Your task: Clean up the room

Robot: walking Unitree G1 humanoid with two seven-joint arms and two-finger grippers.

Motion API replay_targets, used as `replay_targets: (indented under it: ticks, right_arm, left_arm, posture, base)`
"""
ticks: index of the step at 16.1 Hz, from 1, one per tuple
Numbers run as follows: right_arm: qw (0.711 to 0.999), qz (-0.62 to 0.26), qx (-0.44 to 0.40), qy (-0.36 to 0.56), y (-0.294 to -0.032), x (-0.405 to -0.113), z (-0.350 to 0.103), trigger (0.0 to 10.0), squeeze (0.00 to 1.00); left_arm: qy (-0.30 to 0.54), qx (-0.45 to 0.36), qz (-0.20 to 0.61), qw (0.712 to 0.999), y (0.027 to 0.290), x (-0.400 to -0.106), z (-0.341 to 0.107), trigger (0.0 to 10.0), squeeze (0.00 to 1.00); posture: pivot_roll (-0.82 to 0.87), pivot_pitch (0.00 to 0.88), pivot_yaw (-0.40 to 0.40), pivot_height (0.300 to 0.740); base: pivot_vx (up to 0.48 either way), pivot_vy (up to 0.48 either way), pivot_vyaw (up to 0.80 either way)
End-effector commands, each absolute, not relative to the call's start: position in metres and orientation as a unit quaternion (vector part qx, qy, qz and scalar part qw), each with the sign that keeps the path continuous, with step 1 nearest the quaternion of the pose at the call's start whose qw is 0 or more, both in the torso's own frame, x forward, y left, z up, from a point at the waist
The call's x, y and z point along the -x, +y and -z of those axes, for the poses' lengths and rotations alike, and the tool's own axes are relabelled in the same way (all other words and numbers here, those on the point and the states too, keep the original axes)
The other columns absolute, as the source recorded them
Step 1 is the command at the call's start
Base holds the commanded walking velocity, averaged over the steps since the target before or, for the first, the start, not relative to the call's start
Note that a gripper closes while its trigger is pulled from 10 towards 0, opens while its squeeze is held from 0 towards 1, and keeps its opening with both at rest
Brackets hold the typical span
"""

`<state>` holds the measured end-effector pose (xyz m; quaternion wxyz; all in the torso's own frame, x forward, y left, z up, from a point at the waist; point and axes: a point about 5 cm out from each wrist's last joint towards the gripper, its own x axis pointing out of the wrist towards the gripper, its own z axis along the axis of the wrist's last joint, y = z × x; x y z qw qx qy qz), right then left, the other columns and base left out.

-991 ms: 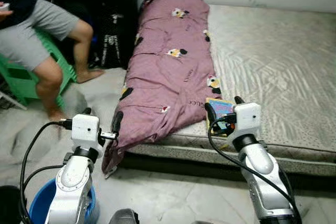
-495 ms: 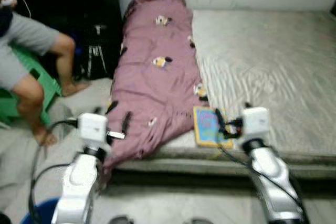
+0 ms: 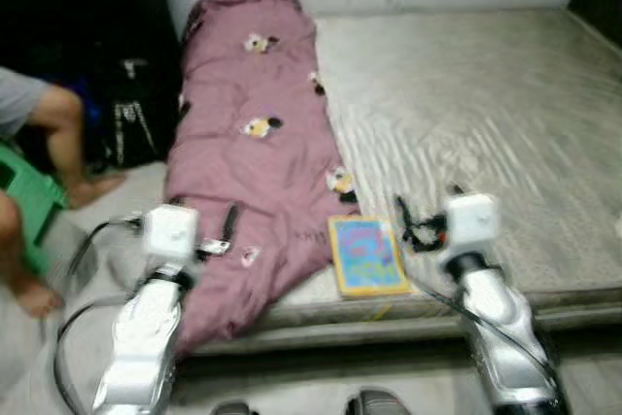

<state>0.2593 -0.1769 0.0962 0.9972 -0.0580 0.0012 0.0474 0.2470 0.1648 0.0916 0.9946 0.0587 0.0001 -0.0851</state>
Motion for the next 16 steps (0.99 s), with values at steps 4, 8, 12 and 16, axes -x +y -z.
replay_targets:
  ticks: [4,8,12,16]
  right_arm:
    - [0.998,-0.031,0.044,-0.014,-0.171,-0.261,-0.098,10.0,0.0]
    - [0.999,-0.02,0.042,-0.012,-0.175,-0.259,-0.097,10.0,0.0]
    - [0.999,-0.023,0.047,-0.014,-0.175,-0.261,-0.096,10.0,0.0]
    - [0.998,-0.033,0.053,-0.015,-0.175,-0.264,-0.097,10.0,0.0]
  left_arm:
    - [0.026,-0.093,0.094,0.991,0.178,-0.257,-0.079,10.0,0.0]
    - [0.021,-0.083,0.099,0.991,0.176,-0.259,-0.08,10.0,0.0]
    - [0.011,-0.081,0.101,0.992,0.174,-0.262,-0.081,10.0,0.0]
    - [0.007,-0.077,0.095,0.992,0.173,-0.263,-0.082,10.0,0.0]
  posture:
    - [-0.07,0.004,0.027,0.74]
    - [-0.08,0.0,0.029,0.74]
    - [-0.07,0.0,0.02,0.74]
    - [-0.06,0.0,0.007,0.74]
  base:
    - [0.0,0.0,0.0]
    - [0.0,0.0,0.0]
    - [0.0,-0.247,0.0]
    - [0.0,-0.259,0.0]
